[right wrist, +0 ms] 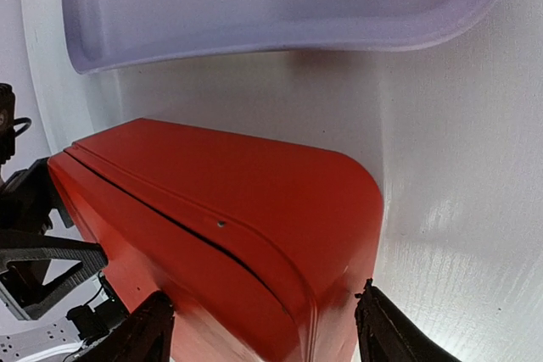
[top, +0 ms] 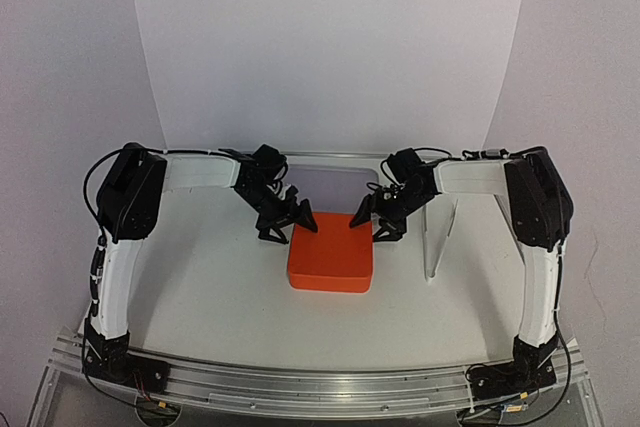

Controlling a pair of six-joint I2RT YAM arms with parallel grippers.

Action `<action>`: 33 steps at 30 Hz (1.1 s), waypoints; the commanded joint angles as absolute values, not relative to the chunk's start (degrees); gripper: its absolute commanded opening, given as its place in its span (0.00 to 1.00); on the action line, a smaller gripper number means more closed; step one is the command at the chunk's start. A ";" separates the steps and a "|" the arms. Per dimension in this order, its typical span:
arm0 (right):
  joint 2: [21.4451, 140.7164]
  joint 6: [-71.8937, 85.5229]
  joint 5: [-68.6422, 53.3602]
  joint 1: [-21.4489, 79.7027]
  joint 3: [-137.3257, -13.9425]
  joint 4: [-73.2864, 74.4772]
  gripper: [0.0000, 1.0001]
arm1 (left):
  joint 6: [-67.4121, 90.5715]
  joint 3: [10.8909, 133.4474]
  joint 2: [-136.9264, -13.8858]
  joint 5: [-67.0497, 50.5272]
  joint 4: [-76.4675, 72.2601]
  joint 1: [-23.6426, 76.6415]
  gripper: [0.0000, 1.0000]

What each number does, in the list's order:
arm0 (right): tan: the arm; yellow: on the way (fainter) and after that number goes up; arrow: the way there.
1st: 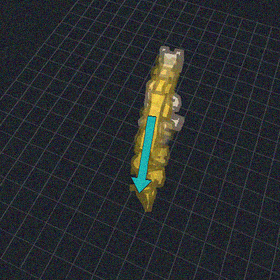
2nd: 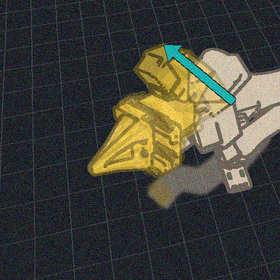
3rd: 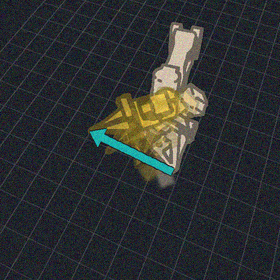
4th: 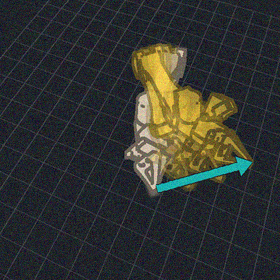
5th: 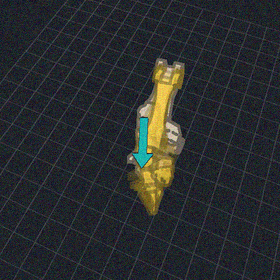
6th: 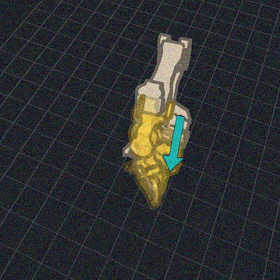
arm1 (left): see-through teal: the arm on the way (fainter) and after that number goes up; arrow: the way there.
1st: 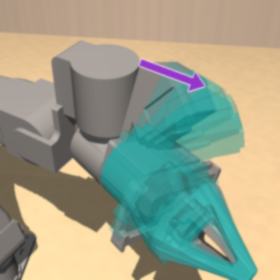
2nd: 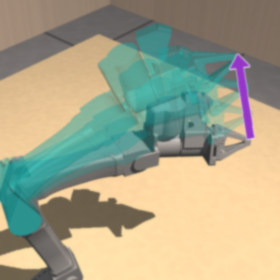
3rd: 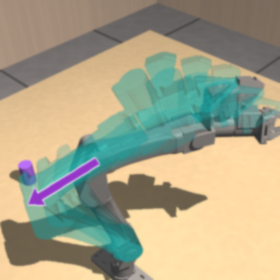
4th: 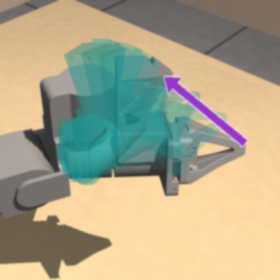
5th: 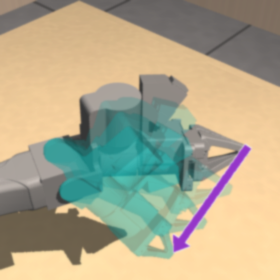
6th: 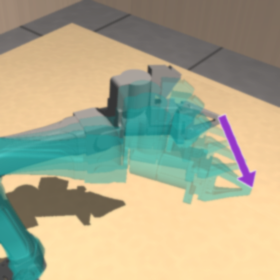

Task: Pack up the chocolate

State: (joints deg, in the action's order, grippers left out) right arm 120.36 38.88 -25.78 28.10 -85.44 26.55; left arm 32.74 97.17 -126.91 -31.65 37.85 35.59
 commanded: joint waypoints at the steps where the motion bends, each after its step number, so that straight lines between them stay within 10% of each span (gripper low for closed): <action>1: 119.14 37.05 -20.43 28.89 -82.87 31.22 0.72 | 31.15 96.67 -123.72 -26.29 43.66 35.69 0.99; 33: 107.66 30.91 -16.07 30.32 -81.06 31.22 0.82 | 30.00 84.38 -105.83 -20.52 25.37 35.32 1.00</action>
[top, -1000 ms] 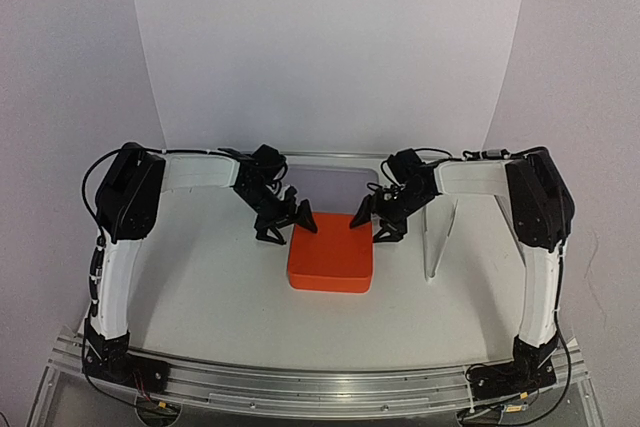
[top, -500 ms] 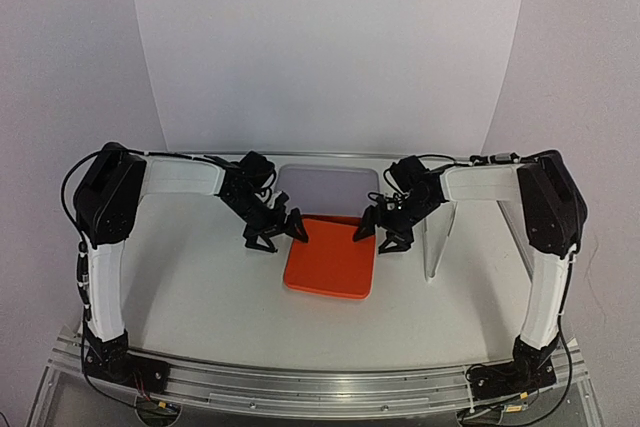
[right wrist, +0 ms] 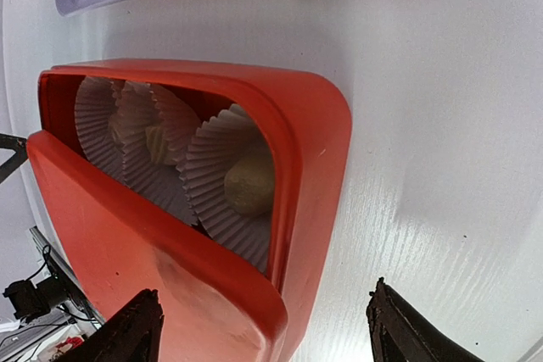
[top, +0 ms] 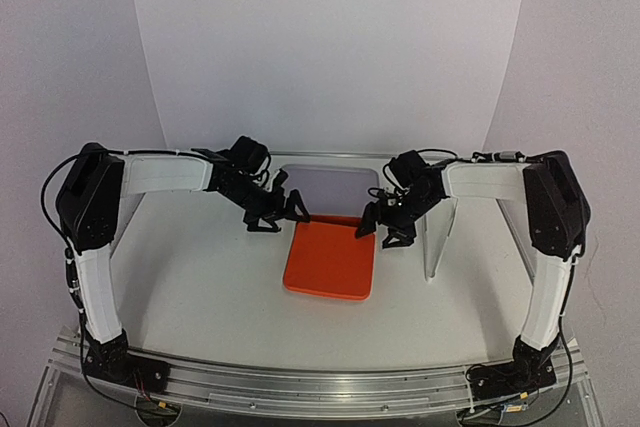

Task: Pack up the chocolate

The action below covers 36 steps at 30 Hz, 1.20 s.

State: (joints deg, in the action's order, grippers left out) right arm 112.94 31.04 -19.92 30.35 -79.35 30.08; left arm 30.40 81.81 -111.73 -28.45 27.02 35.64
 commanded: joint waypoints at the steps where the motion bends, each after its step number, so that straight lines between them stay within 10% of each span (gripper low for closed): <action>1: 107.18 31.11 -15.63 30.15 -80.77 31.21 0.82 | 30.00 84.12 -105.15 -19.44 25.34 35.11 1.00; 36: 111.09 32.43 -26.81 31.93 -79.34 31.25 0.43 | 26.49 82.62 -112.57 -28.85 29.43 40.66 0.30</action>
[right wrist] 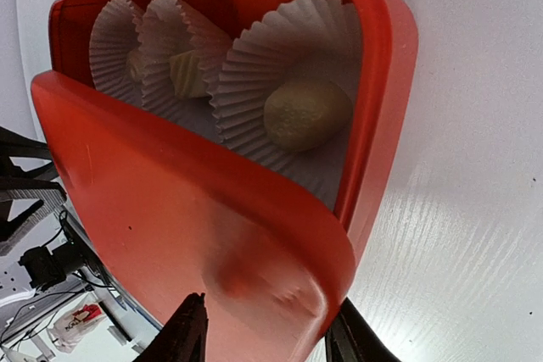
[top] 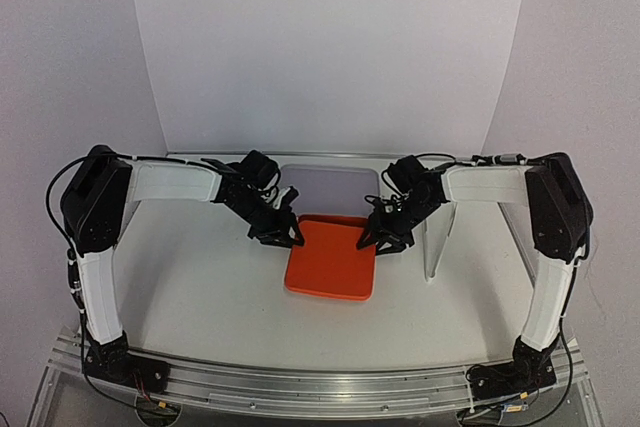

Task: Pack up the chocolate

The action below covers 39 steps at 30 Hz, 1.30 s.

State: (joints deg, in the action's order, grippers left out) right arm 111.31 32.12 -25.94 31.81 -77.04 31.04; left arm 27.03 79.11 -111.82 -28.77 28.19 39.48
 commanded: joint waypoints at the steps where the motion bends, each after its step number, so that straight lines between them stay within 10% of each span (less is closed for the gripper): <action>1: 110.87 32.45 -26.75 31.91 -79.52 31.27 0.42 | 26.38 82.98 -112.46 -28.28 29.79 40.84 0.28; 29: 107.86 33.74 -23.68 32.36 -85.72 34.14 0.26 | 25.23 93.56 -112.10 -20.75 36.58 41.50 0.18; 33: 108.75 33.61 -21.09 32.35 -85.78 34.82 0.36 | 25.76 95.09 -113.52 -18.03 37.85 41.30 0.29; 39: 105.39 33.93 -16.12 29.50 -81.83 34.91 0.61 | 29.60 89.22 -107.23 -11.95 33.68 36.62 0.86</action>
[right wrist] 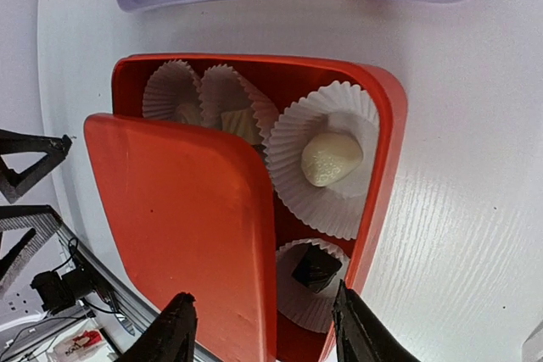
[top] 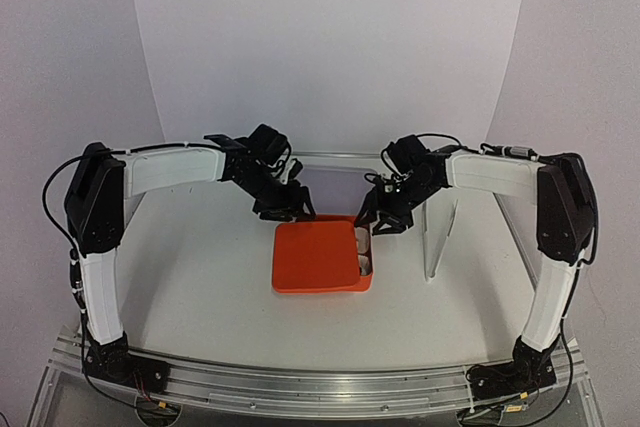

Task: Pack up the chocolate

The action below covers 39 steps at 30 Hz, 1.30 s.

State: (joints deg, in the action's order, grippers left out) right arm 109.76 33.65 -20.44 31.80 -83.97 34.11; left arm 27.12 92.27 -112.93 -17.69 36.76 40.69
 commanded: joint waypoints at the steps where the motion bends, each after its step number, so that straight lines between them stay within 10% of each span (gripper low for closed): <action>1: 104.51 33.67 -14.86 28.87 -80.79 34.89 0.65 | 30.39 87.20 -105.30 -10.30 32.63 34.75 0.93; 6: 98.46 33.04 -5.33 23.95 -73.74 34.75 0.83 | 34.86 72.36 -94.29 -4.19 25.62 24.79 1.00; 17: 98.82 25.85 -18.72 22.43 -71.87 30.58 0.81 | 32.17 62.95 -93.86 -21.93 15.61 19.97 0.96; 39: 116.07 26.34 -24.88 36.14 -86.38 30.52 0.61 | 33.94 71.61 -108.81 -31.44 13.56 34.56 0.45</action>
